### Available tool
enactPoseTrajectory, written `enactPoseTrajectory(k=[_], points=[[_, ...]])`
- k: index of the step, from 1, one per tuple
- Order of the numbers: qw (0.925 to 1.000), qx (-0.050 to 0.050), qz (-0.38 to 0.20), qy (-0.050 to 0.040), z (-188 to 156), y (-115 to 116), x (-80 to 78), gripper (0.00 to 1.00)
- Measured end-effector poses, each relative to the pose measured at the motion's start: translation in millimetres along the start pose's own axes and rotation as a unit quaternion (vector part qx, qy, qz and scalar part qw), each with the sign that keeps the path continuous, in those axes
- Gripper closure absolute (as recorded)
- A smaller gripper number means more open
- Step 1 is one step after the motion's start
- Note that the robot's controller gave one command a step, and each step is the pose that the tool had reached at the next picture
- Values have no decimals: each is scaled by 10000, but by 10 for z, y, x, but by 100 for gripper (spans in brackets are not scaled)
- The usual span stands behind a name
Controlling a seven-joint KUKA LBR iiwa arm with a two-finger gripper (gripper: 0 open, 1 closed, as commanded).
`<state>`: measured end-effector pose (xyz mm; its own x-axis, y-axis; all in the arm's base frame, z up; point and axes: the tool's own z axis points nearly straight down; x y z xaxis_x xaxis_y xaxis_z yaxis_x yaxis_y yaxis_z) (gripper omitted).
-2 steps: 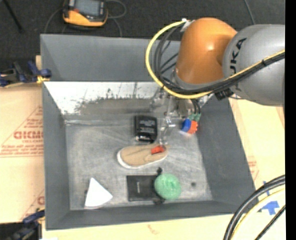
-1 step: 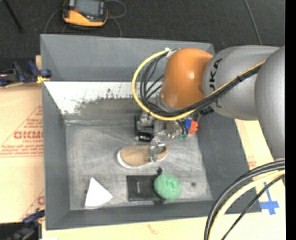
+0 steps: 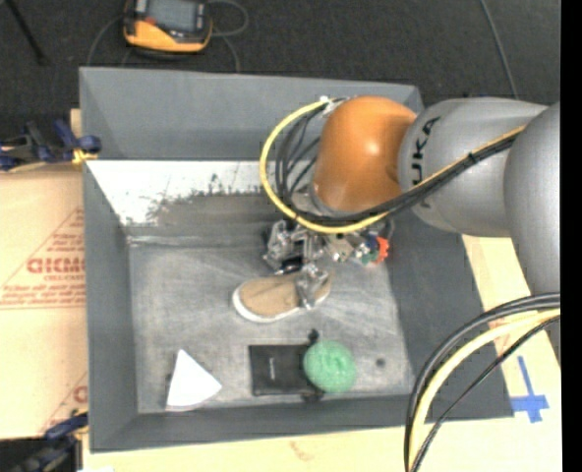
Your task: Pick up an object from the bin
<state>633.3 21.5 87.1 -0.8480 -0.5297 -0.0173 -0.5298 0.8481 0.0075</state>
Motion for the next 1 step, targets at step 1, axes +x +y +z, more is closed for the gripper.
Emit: enactPoseTrajectory(k=[1], points=[[10000,0,6,0,1,-1,1,100]])
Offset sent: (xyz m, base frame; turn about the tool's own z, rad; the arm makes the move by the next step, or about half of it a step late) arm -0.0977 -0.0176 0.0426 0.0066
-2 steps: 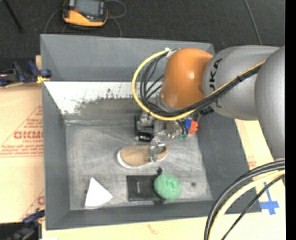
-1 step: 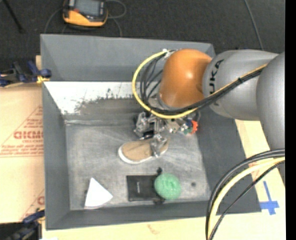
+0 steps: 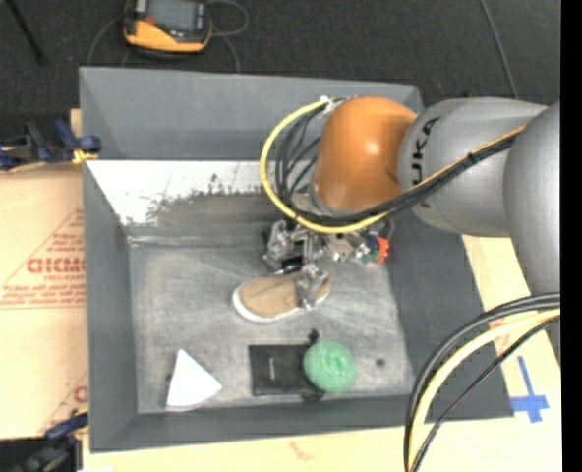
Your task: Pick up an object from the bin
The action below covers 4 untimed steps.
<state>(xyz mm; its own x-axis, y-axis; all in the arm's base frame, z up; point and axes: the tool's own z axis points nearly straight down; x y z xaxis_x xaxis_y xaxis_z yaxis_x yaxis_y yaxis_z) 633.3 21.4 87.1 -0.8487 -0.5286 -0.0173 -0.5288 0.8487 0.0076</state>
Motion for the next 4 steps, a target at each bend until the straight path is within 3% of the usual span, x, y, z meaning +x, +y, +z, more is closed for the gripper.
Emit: enactPoseTrajectory(k=[1,2,3,4], points=[[10000,70,-8,-4,-92,155,378,100],[9927,51,1202,65,-848,194,338,100],[9927,50,1203,65,-848,194,338,100],[9834,20,1814,47,10,-181,197,100]])
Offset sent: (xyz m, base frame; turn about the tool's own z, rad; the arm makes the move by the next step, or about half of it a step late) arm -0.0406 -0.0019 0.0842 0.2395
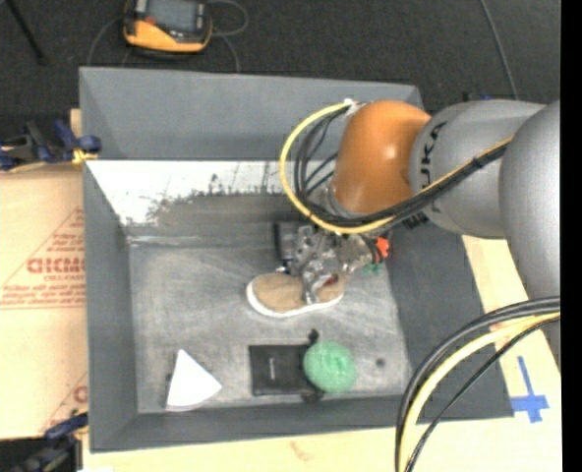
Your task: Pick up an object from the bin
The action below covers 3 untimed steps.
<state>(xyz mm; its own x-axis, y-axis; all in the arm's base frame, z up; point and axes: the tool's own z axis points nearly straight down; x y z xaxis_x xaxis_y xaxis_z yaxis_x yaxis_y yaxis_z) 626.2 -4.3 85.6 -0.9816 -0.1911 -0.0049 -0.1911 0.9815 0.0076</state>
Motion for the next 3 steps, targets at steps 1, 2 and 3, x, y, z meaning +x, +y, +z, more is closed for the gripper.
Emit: enactPoseTrajectory(k=[1,2,3], points=[[10000,0,0,0,0,0,0,100],[10000,26,4,-32,-49,4,40,100],[9997,47,219,-37,-1843,11,89,100]])
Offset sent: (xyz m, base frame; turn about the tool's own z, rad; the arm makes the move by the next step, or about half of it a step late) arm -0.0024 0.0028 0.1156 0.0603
